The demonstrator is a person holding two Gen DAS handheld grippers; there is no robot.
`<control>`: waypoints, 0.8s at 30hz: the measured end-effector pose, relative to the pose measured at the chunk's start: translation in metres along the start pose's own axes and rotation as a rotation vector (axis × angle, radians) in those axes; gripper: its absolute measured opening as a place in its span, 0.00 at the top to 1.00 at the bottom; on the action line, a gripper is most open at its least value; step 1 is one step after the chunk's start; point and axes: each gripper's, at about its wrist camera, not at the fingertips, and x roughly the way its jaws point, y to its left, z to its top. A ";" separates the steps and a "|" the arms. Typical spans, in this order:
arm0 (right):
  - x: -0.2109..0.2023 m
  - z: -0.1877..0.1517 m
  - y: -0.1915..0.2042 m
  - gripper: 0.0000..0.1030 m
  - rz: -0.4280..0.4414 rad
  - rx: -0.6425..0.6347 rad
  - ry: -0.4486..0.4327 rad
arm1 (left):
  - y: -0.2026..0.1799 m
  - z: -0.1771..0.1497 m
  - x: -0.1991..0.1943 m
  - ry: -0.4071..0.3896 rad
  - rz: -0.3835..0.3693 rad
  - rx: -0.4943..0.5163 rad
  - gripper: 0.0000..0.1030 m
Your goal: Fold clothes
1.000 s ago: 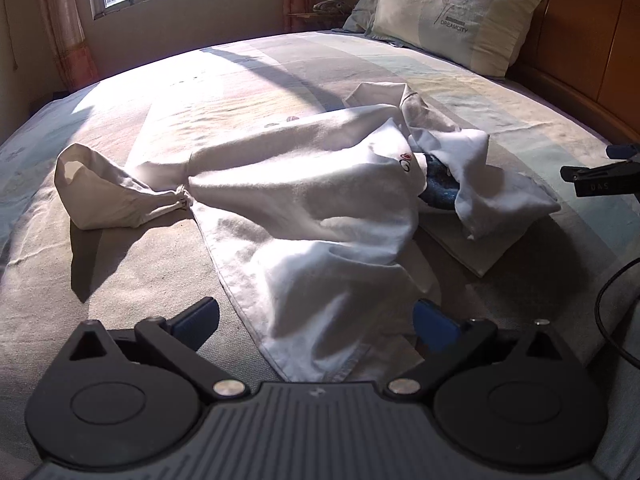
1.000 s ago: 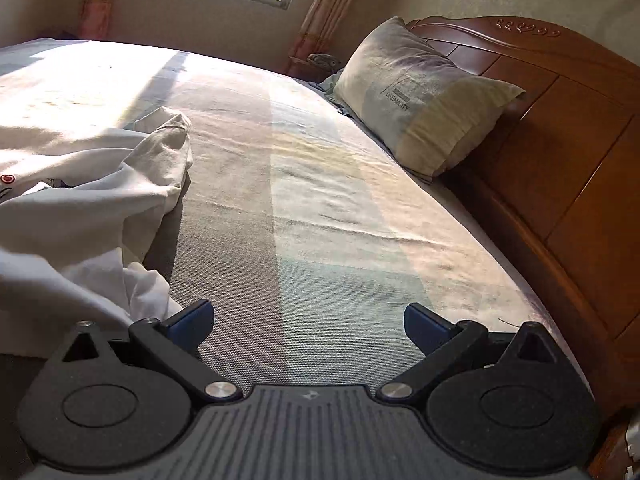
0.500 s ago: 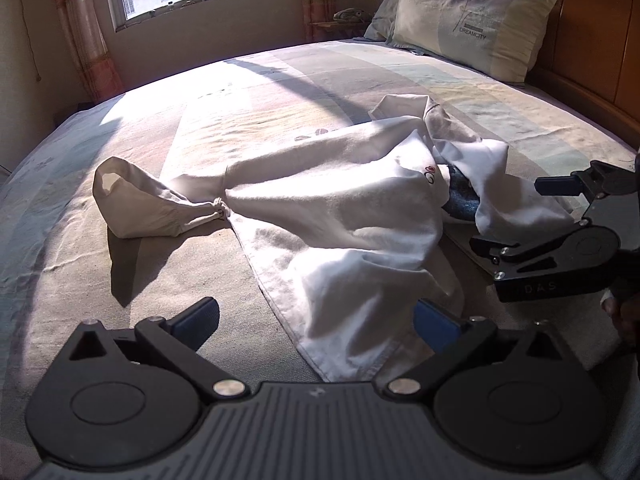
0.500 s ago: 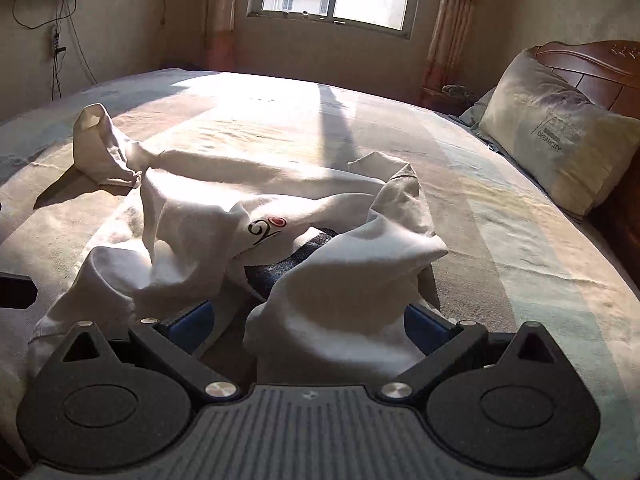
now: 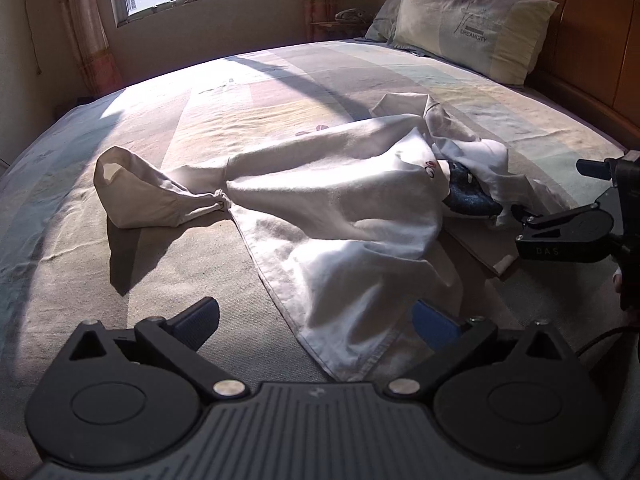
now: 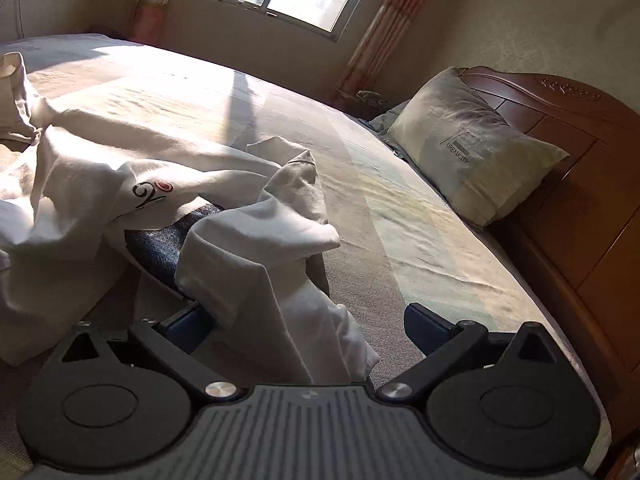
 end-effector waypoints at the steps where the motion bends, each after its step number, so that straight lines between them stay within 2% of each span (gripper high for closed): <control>1: 0.002 0.000 -0.002 0.00 -0.012 0.007 0.006 | 0.000 0.000 -0.001 -0.002 0.000 0.000 0.01; 4: 0.007 0.000 -0.007 0.00 -0.032 0.034 0.028 | 0.001 0.000 -0.002 -0.004 -0.009 -0.011 0.01; 6: 0.011 0.002 -0.004 0.00 0.033 0.045 0.037 | 0.001 0.001 -0.001 -0.002 -0.004 -0.016 0.01; 9: 0.020 0.001 0.002 0.00 0.001 0.011 0.027 | -0.002 0.002 -0.004 -0.009 -0.005 -0.010 0.01; 17: 0.014 0.005 -0.062 0.00 -0.219 0.047 -0.034 | -0.001 -0.001 0.002 0.018 -0.009 -0.006 0.01; 20: 0.021 0.007 -0.089 0.00 -0.286 0.057 -0.024 | -0.006 -0.001 0.003 0.018 -0.021 0.007 0.01; 22: 0.029 0.008 -0.105 0.00 -0.312 0.072 -0.008 | -0.009 -0.002 0.003 0.017 -0.026 0.020 0.01; 24: 0.032 0.009 -0.116 0.00 -0.292 0.107 0.007 | -0.011 -0.002 0.004 0.021 -0.027 0.027 0.01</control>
